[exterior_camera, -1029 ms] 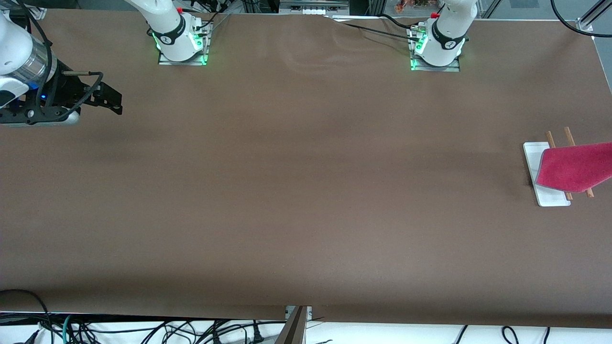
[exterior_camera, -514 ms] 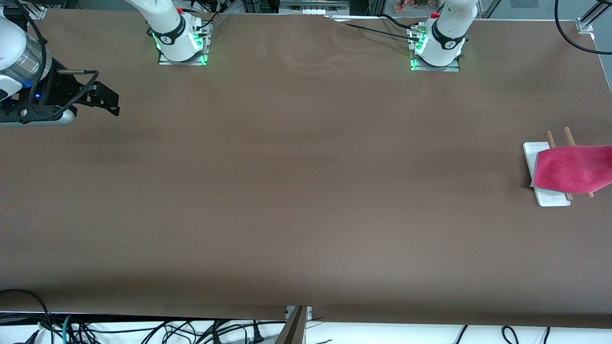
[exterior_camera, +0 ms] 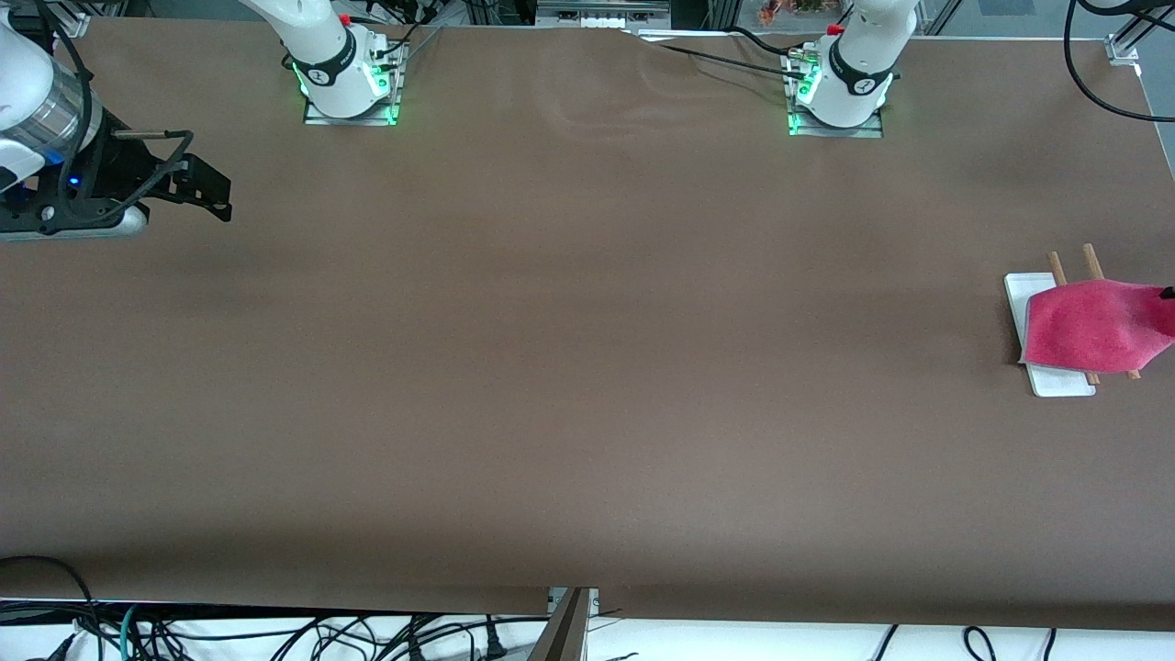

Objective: Pass towel and hang on rack
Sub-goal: 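Lower the towel over the wooden rods with the left gripper, then release the towel and raise the left gripper away from the rack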

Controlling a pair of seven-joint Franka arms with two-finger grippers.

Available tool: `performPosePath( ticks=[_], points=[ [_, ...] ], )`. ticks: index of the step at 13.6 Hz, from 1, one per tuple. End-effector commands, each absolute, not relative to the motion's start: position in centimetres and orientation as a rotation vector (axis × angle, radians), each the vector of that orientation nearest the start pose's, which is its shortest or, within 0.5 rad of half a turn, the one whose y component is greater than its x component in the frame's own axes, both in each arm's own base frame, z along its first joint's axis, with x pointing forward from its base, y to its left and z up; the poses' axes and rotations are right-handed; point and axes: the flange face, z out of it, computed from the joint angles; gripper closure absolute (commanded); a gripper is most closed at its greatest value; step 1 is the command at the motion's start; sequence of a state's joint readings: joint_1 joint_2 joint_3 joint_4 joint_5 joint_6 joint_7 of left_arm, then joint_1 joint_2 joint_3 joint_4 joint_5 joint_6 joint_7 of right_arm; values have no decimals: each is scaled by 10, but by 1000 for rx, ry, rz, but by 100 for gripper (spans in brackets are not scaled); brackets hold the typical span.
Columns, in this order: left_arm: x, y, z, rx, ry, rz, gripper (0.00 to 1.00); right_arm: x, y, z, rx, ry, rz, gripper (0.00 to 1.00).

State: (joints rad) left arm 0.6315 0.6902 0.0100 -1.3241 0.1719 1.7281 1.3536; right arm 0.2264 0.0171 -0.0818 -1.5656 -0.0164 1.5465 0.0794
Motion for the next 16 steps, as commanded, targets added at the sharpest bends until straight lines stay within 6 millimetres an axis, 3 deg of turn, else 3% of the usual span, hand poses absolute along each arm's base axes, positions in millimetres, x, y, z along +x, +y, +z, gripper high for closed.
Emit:
performPosePath(
  ticks=[1,8,11,14,16],
  points=[
    [559,432,306,-3027,1227,446,0,551,79,625,-3177,-113,32,0],
    [564,429,325,-2996,1232,420,0,552,80,624,-3171,-128,36,0],
    [574,413,376,-2946,1235,338,0,552,81,623,-3170,-126,41,0],
    [605,344,450,-2842,1293,238,0,550,82,623,-3168,-126,44,0],
    [615,292,471,-2895,1225,283,0,550,82,621,-3168,-126,48,0]
  ],
)
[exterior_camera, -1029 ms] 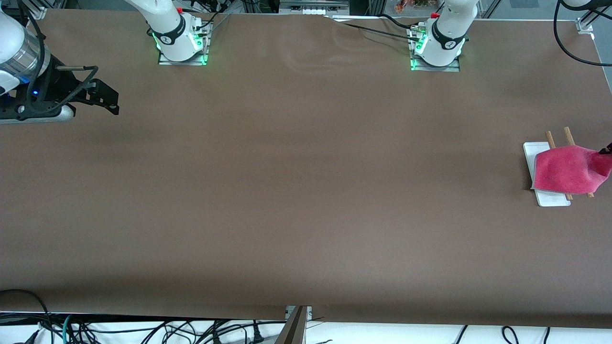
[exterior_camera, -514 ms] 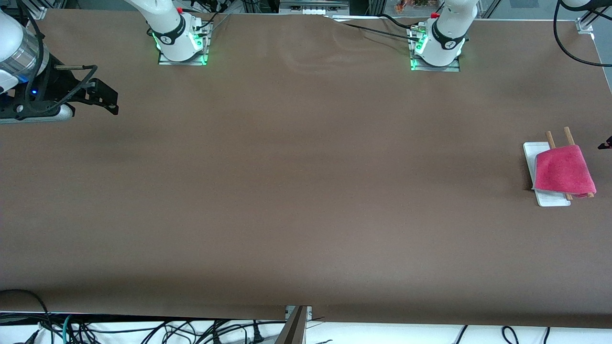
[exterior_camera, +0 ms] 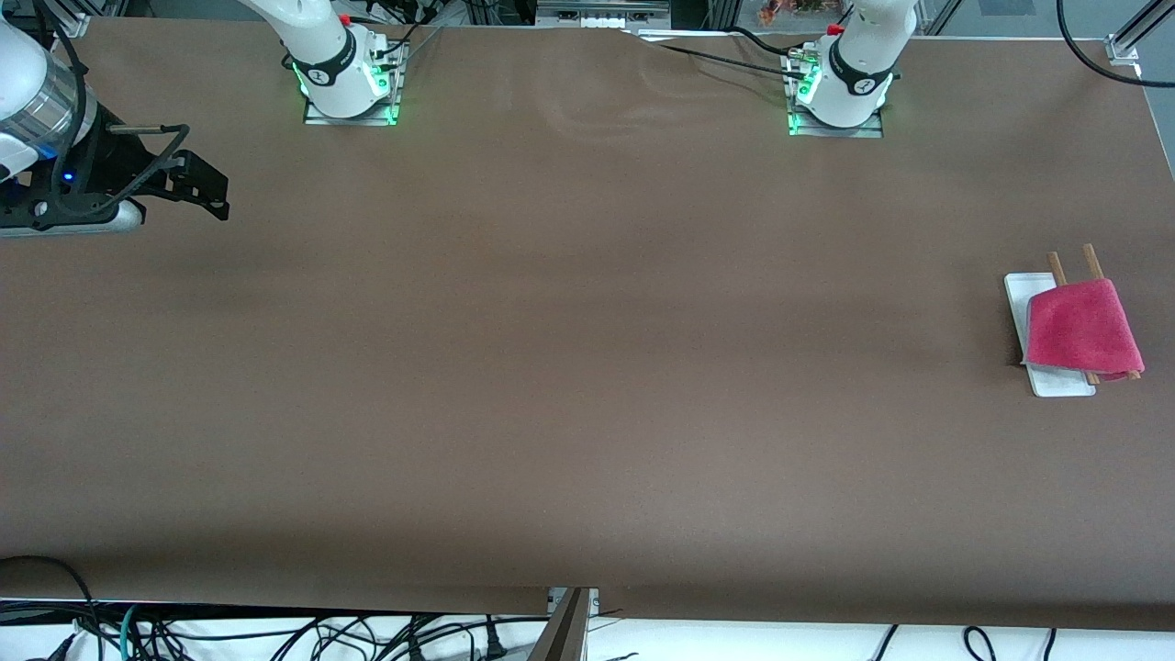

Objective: Pass towel and hang on rack
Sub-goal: 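Release the towel and raise the left gripper away from the rack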

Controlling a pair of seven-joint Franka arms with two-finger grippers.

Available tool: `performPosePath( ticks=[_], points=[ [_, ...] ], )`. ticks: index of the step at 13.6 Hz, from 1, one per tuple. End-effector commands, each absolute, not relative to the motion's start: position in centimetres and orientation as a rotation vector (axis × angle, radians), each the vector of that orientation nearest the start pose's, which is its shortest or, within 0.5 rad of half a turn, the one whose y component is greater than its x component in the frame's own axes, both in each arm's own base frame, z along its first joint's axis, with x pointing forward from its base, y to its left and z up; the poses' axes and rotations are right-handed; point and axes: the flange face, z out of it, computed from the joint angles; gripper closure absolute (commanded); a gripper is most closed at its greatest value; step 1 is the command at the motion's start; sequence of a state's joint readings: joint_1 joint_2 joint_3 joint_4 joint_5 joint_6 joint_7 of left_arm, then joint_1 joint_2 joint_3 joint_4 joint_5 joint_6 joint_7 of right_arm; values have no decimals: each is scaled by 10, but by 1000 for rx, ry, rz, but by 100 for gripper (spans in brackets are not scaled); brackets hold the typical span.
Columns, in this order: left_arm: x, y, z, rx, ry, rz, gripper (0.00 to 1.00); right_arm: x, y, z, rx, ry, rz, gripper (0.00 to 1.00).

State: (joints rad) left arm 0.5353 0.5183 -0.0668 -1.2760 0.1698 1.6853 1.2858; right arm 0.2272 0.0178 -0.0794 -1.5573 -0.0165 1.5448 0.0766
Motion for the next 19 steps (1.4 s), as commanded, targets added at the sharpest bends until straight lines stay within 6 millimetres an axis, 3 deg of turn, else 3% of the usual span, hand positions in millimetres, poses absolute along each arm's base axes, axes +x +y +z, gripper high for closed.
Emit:
performPosePath(
  ticks=[1,6,8,10,12,14,17,19],
  points=[
    [620,263,483,-2924,1158,295,0,550,82,621,-3168,-126,48,0],
    [639,108,512,-3069,822,336,0,550,82,621,-3168,-128,49,0],
    [638,57,531,-3102,653,308,0,550,83,621,-3168,-128,48,0],
    [628,-9,549,-3097,438,280,0,550,83,621,-3168,-128,48,0],
    [612,-35,566,-3113,174,251,0,550,83,621,-3167,-126,49,0],
    [606,-27,582,-3153,61,103,0,550,83,621,-3168,-128,46,0],
    [573,-36,569,-3158,46,28,0,550,83,620,-3168,-128,48,0],
    [557,-30,560,-3139,39,-19,0,550,83,620,-3168,-128,51,0]
  ],
)
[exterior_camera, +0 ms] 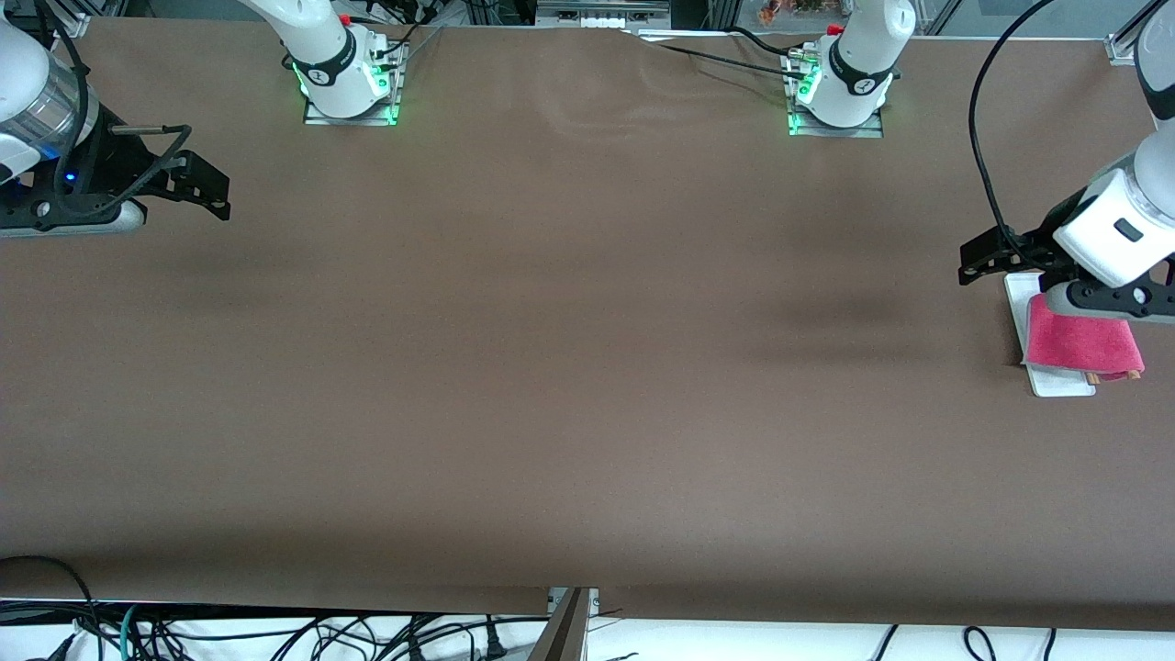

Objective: Pass towel and hang on rack

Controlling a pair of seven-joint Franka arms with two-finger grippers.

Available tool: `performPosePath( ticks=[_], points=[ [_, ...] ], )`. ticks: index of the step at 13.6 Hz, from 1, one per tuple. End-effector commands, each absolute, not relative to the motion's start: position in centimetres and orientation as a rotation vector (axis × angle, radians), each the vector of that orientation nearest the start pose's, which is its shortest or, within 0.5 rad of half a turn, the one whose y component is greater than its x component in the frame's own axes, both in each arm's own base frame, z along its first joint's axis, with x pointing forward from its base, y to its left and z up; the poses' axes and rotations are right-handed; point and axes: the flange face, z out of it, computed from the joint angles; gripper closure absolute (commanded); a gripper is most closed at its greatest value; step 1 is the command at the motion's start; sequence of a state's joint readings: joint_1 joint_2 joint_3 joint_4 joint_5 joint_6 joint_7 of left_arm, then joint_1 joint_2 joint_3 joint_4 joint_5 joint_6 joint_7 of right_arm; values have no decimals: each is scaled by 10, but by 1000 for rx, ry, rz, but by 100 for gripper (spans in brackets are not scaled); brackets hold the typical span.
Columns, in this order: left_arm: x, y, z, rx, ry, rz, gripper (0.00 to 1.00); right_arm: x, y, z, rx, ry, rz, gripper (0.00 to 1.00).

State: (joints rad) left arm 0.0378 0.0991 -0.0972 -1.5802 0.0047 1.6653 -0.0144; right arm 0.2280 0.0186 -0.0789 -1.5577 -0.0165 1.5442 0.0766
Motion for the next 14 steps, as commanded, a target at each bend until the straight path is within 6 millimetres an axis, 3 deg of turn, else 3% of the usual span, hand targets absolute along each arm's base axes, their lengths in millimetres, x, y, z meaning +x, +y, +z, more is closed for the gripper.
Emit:
performPosePath(
  ticks=[1,3,14],
  points=[
    [552,-32,561,-3114,57,-18,0,550,83,620,-3168,-128,51,0],
    [543,-35,555,-3089,82,1,0,550,83,620,-3168,-128,46,0],
    [545,-36,555,-3106,89,-9,0,551,94,618,-3168,-141,43,0]
  ],
)
